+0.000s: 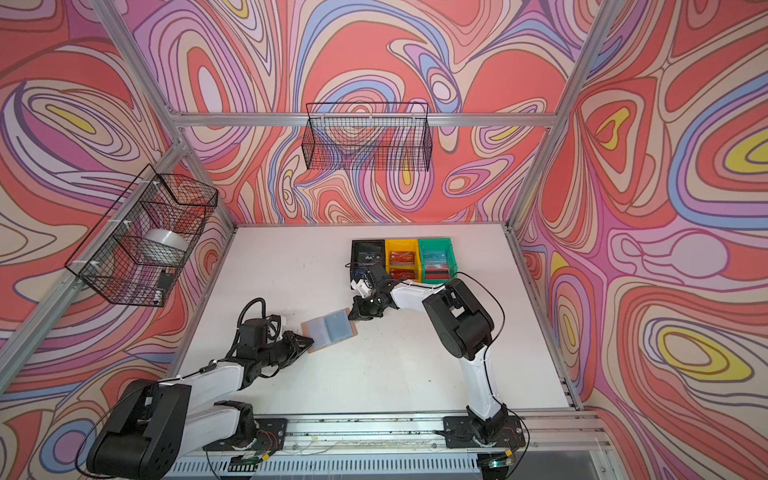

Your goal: Take the credit cards out of the card holder

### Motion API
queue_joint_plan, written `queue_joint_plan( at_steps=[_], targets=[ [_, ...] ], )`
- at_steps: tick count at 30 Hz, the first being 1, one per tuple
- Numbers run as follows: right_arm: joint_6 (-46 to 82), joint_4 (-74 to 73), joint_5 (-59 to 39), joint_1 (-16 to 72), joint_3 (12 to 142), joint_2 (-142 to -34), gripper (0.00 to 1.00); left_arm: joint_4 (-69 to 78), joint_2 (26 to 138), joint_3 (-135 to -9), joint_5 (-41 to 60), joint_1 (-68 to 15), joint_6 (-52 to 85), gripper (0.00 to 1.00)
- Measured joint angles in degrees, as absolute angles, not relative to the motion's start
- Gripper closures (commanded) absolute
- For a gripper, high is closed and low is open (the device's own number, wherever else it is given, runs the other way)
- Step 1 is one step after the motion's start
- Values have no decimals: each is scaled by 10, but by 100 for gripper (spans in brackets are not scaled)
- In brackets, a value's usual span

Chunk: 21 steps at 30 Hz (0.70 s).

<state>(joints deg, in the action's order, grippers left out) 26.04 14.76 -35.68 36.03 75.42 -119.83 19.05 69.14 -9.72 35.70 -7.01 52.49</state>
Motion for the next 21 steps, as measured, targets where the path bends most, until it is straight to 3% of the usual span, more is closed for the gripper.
queue_joint_plan(
  at_steps=[21],
  targets=[
    [232, 203, -314, 373, 792, -1203, 100, 208, 708, -97, 361, -70, 525, 81]
  ],
)
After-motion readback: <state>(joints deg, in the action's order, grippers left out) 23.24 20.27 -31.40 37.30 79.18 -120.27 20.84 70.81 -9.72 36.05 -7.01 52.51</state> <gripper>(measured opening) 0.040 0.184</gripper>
